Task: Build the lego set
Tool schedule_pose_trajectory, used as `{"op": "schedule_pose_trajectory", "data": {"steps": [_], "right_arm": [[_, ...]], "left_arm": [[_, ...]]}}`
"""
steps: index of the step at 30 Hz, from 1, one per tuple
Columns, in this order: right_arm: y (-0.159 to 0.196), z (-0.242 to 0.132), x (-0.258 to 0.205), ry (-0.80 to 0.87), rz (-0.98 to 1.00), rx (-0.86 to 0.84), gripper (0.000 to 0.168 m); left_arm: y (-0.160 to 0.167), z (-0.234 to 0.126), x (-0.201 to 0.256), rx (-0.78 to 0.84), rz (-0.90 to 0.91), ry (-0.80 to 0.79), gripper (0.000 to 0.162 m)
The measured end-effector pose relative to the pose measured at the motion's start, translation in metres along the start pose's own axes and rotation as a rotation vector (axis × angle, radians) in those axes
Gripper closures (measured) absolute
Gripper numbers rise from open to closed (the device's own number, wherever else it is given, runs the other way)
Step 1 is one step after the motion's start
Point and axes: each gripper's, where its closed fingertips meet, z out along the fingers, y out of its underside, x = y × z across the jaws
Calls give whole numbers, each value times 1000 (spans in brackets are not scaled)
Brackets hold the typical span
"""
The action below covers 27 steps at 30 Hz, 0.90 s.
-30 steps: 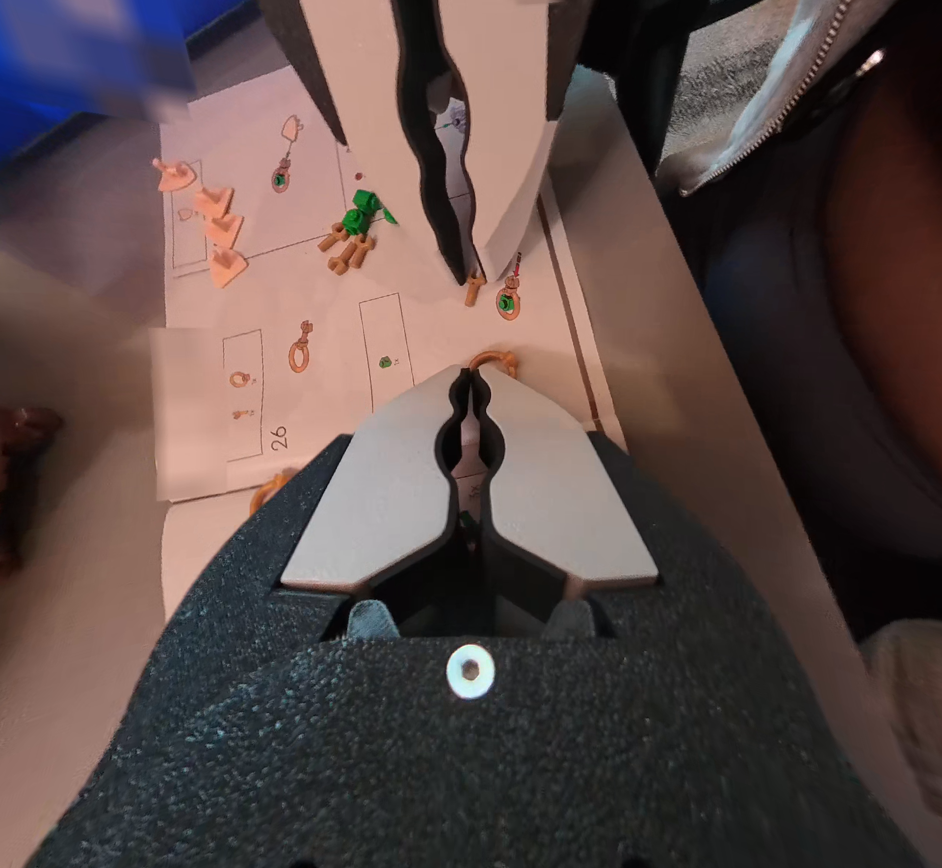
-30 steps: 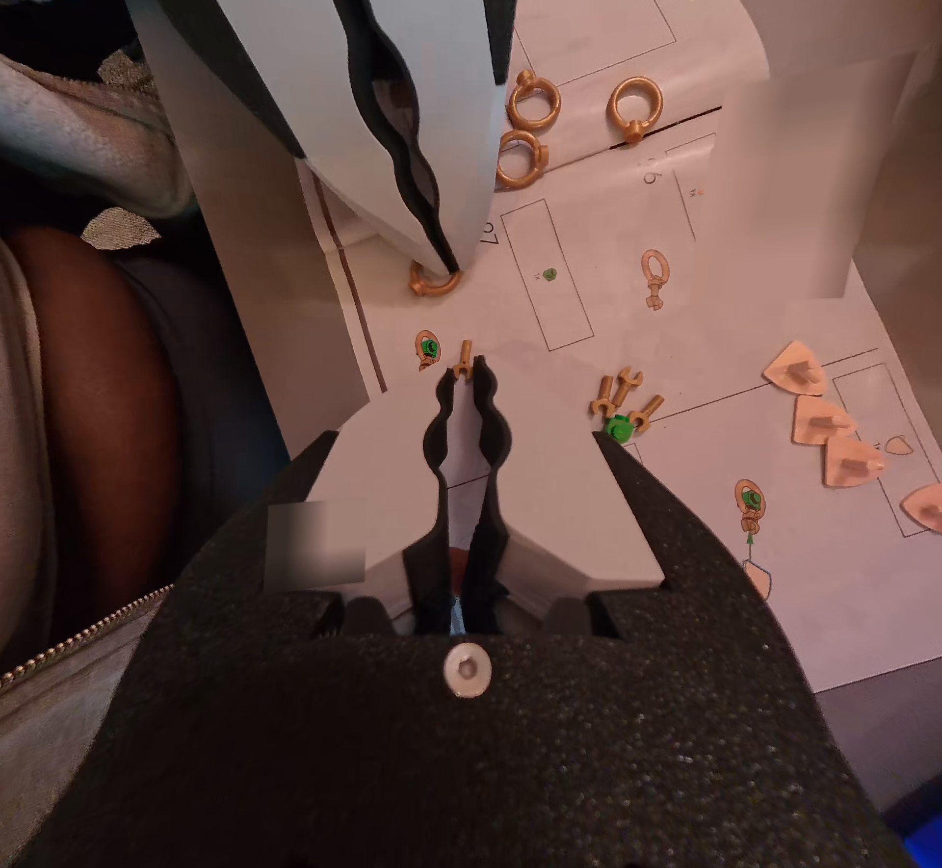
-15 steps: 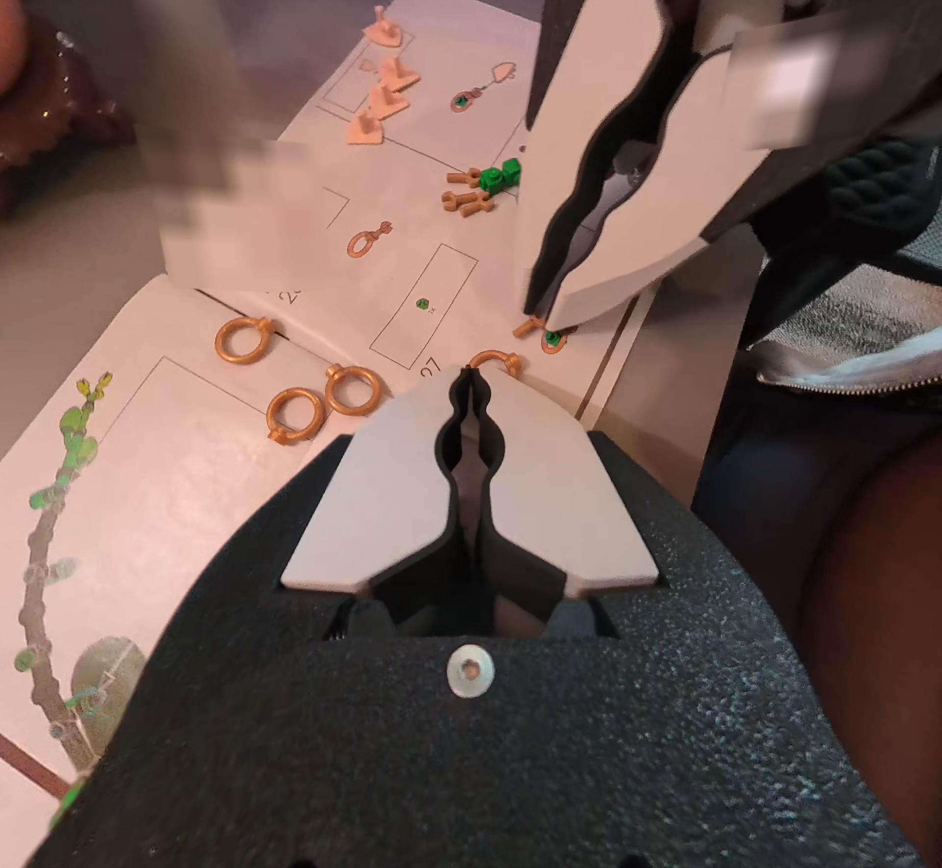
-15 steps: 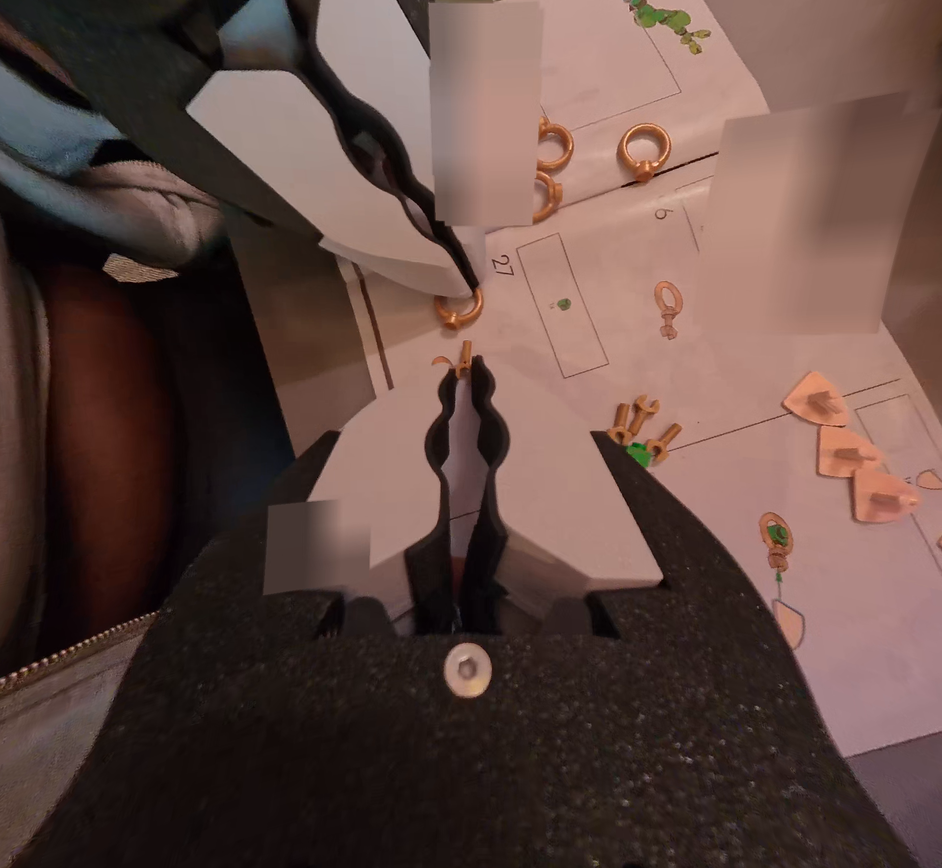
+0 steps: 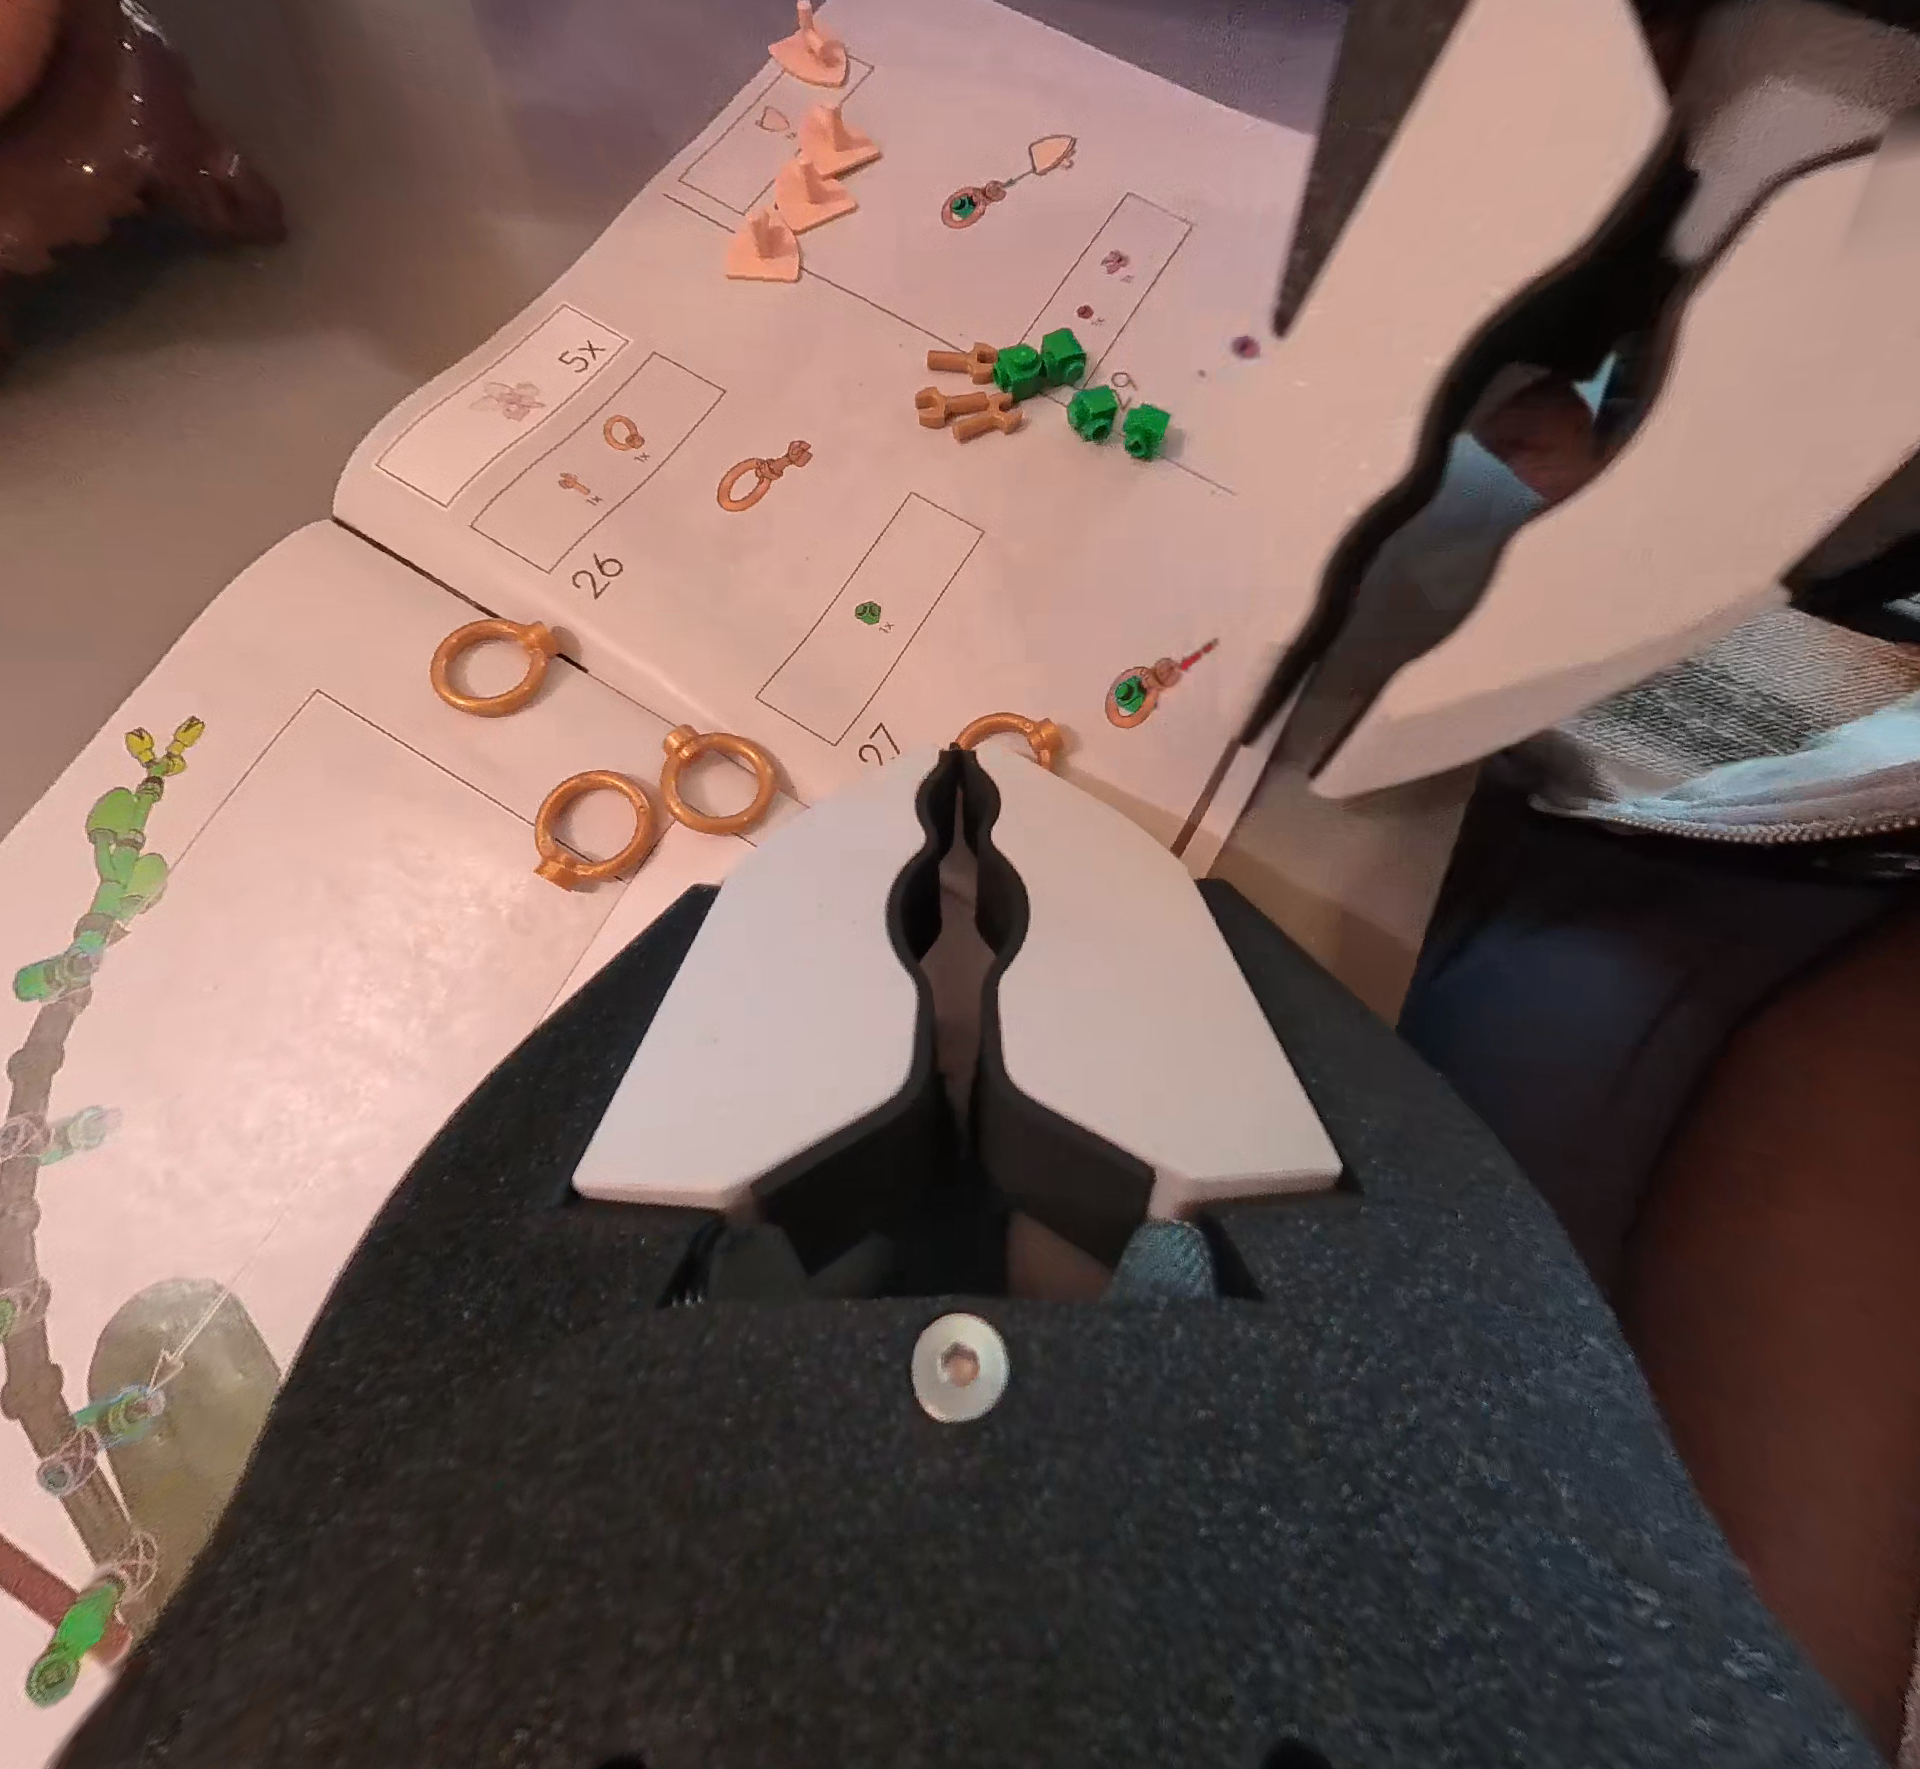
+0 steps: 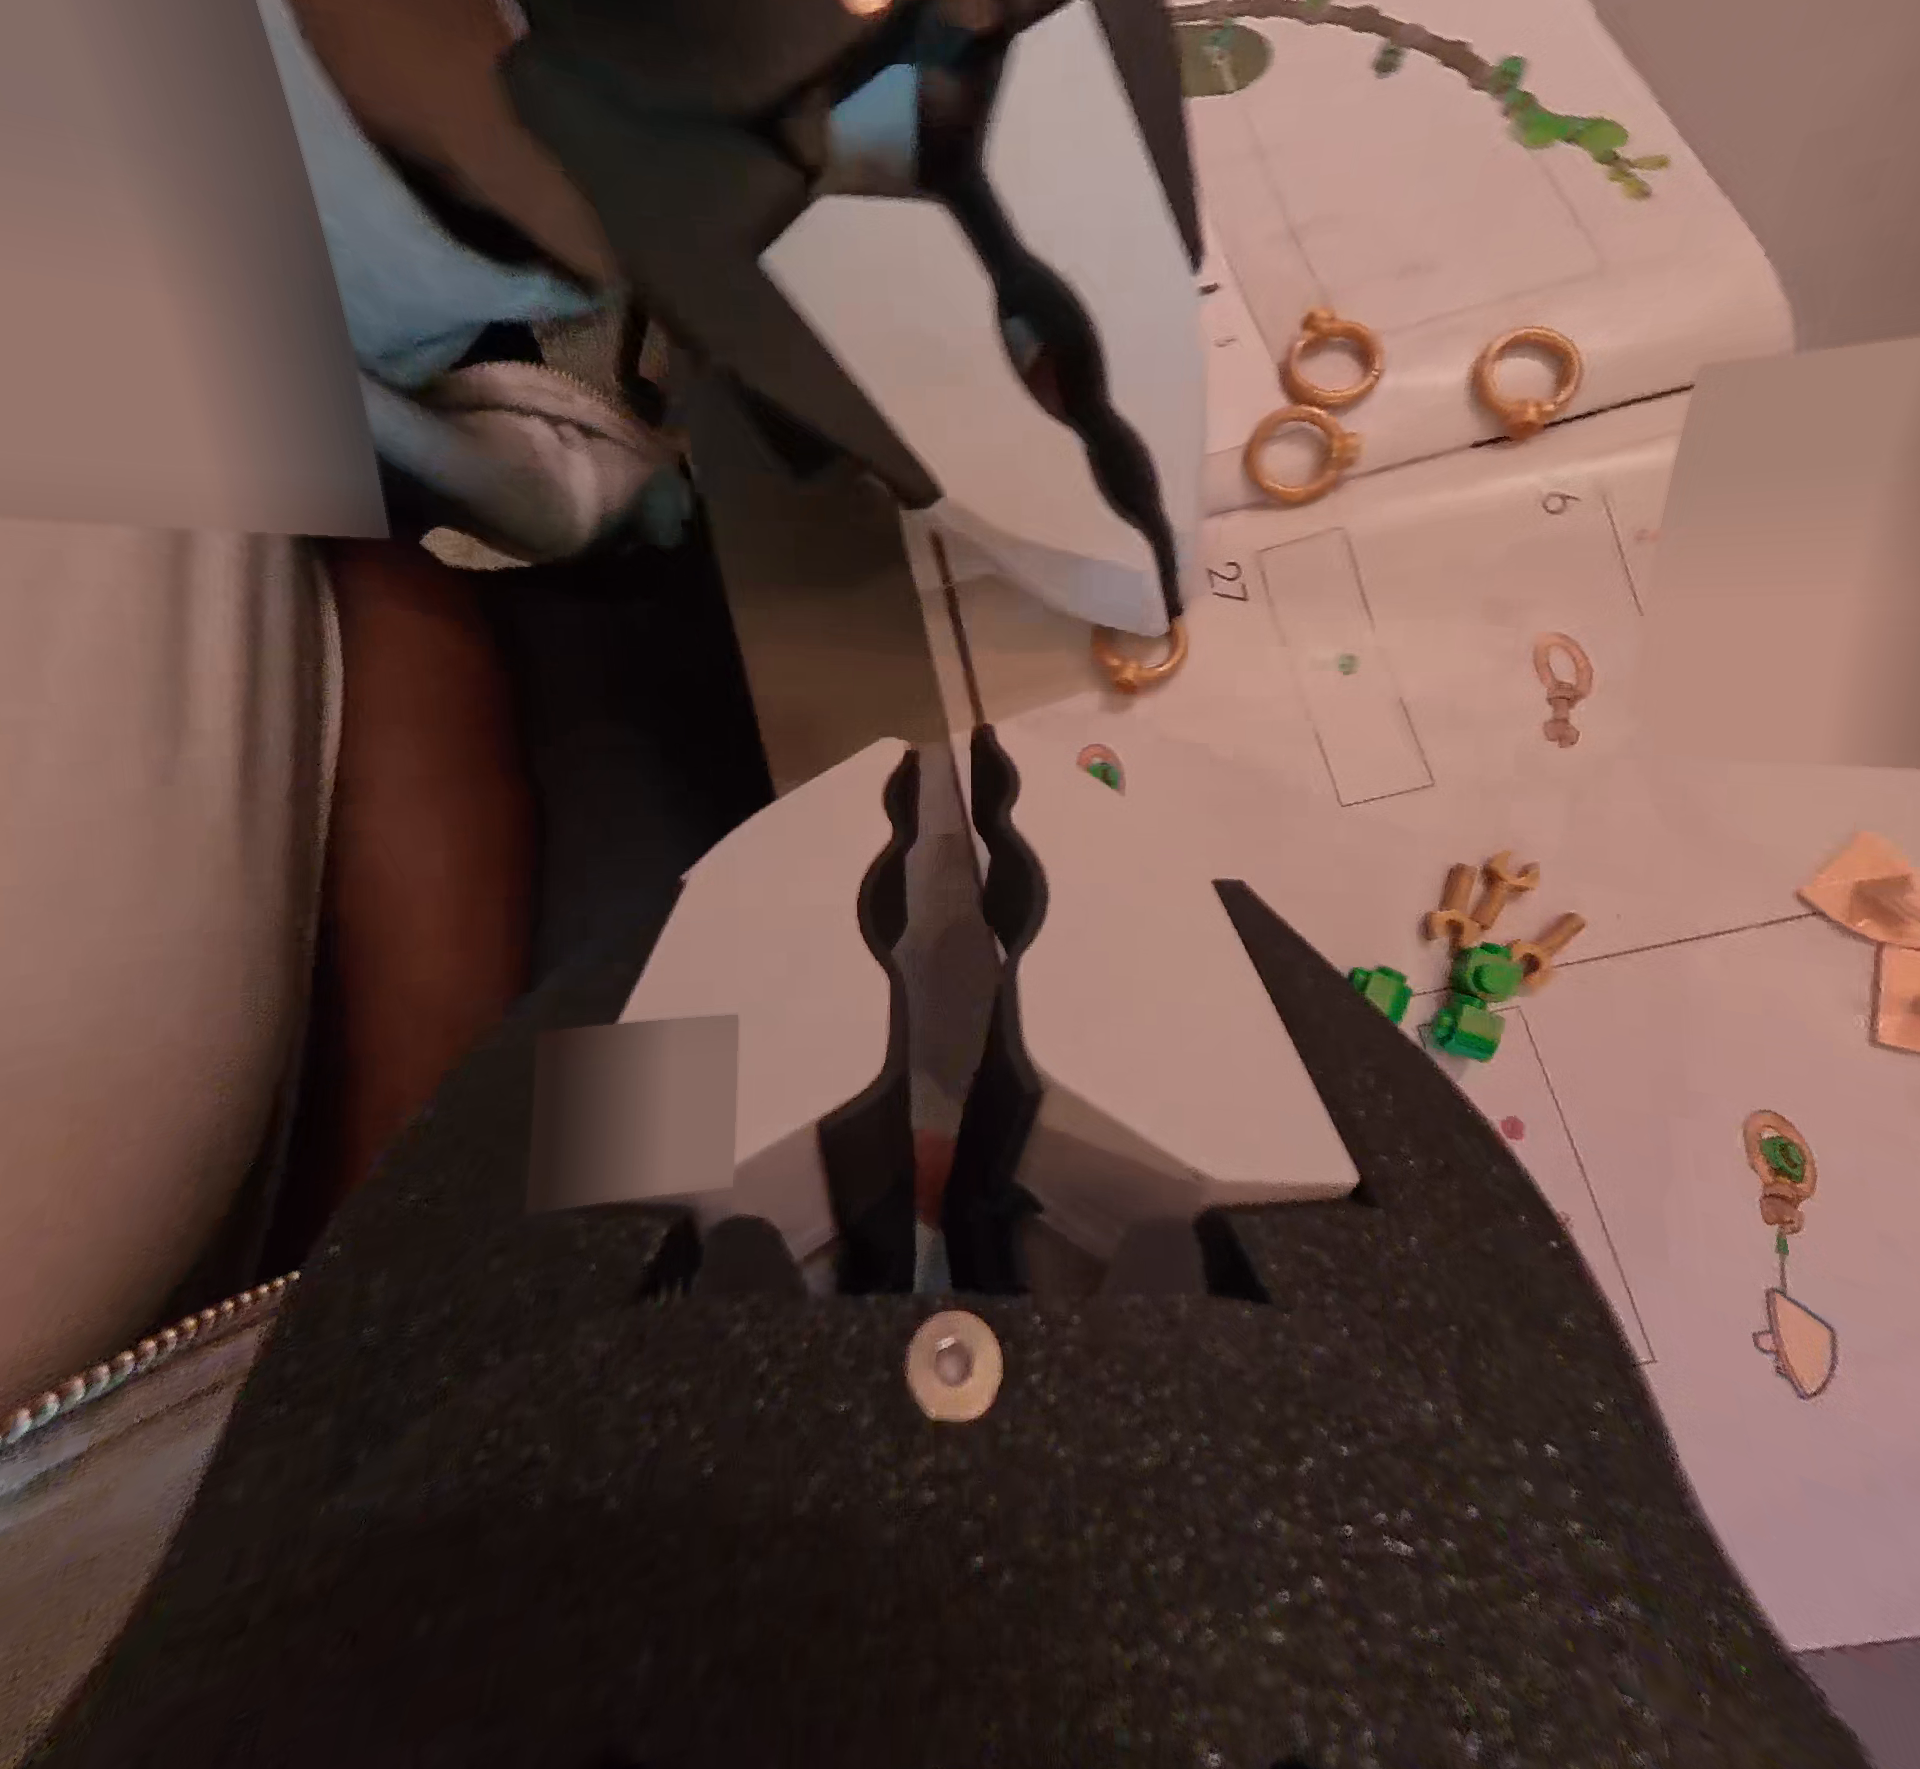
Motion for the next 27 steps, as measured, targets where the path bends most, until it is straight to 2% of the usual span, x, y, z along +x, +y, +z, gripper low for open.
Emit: {"op": "schedule_pose_trajectory", "data": {"steps": [4, 9, 16, 21, 24, 25, 27], "right_arm": [[-4, 1, -10, 50, -152, 22, 159], [-10, 19, -52, 12, -222, 170, 153], [35, 54, -71, 177, -243, 141, 155], [85, 95, -57, 298, -206, -83, 148], [109, 121, -61, 227, -178, -228, 136], [115, 128, -69, 171, -162, -270, 135], [123, 135, -69, 170, -198, -354, 137]], "left_arm": [[0, 0, 0, -3, 53, 43, 162], [0, 1, 0, -7, 79, 95, 161], [0, 0, 0, 2, 166, 24, 161], [2, -2, -1, 5, 161, -18, 161], [2, -2, -2, 3, 141, -5, 161], [2, -2, -2, 1, 121, 13, 161], [2, -2, -2, -1, 87, 41, 161]]}}
